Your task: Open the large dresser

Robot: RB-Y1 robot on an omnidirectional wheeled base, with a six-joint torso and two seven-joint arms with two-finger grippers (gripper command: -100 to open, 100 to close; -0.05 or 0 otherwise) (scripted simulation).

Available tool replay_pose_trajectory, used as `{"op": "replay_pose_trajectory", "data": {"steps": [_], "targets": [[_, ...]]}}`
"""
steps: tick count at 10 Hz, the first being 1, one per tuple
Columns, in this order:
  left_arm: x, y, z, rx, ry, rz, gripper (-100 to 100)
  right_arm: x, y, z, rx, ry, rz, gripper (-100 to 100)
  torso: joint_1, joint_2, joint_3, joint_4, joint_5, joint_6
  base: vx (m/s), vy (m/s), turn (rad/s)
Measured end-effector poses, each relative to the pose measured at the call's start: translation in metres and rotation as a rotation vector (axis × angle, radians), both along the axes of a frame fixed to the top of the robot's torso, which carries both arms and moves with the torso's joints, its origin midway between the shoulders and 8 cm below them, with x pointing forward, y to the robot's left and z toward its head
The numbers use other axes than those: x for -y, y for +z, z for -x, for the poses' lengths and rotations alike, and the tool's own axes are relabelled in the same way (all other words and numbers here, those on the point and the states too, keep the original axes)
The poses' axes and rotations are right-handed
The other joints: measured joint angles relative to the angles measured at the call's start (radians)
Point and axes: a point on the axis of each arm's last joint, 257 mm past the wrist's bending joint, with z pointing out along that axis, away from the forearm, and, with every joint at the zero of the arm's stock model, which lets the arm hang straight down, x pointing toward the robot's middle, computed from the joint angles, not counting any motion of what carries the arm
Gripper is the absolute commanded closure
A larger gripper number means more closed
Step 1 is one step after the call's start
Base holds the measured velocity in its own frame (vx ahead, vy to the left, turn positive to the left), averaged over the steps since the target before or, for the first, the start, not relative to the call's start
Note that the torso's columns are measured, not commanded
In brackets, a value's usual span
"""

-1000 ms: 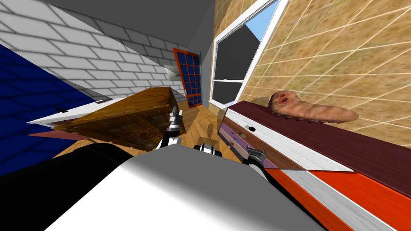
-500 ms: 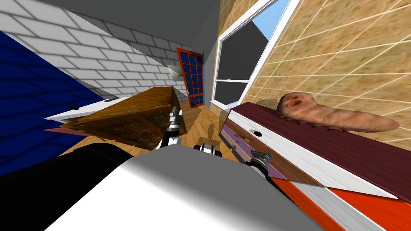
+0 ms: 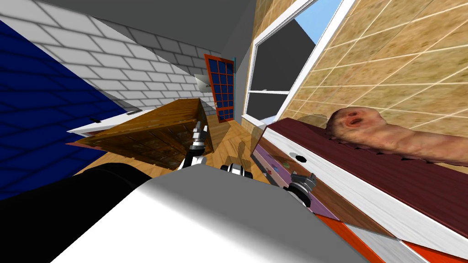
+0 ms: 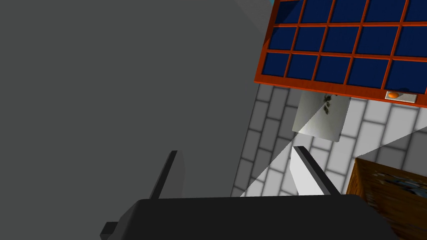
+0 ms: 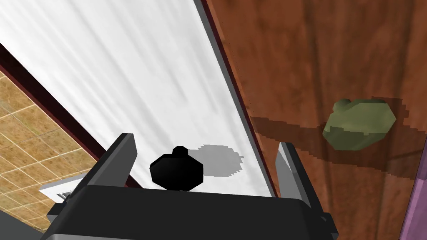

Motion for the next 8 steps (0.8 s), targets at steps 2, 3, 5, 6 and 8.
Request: {"op": "replay_pose_trajectory", "data": {"steps": [2, 3, 5, 6, 8], "targets": [[0.000, 0.000, 0.000, 0.000, 0.000, 0.000, 0, 0.008, 0.007, 0.004, -0.019, -0.003, 0.085, -100, 0.000, -0.001, -0.001, 0.000, 0.000, 0.001, 0.053, 0.003, 0.043], [0.000, 0.000, 0.000, 0.000, 0.000, 0.000, 0, 0.010, 0.012, 0.006, -0.029, 0.000, 0.124, -100, 0.000, -0.001, 0.000, 0.000, 0.000, 0.000, 0.061, 0.004, 0.082], [0.000, 0.000, 0.000, 0.000, 0.000, 0.000, 0, 0.016, 0.022, 0.009, -0.050, 0.005, 0.217, -100, 0.000, -0.001, -0.001, 0.000, 0.000, 0.000, 0.064, 0.006, 0.088], [0.000, 0.000, 0.000, 0.000, 0.000, 0.000, 0, 0.019, 0.026, 0.010, -0.057, 0.008, 0.256, -100, 0.000, -0.001, -0.001, 0.000, 0.000, 0.000, 0.048, 0.008, 0.052], [0.000, 0.000, 0.000, 0.000, 0.000, 0.000, 0, 0.021, 0.029, 0.010, -0.062, 0.009, 0.291, -100, 0.000, 0.001, 0.001, 0.000, 0.000, 0.000, 0.041, -0.006, 0.002]]}}
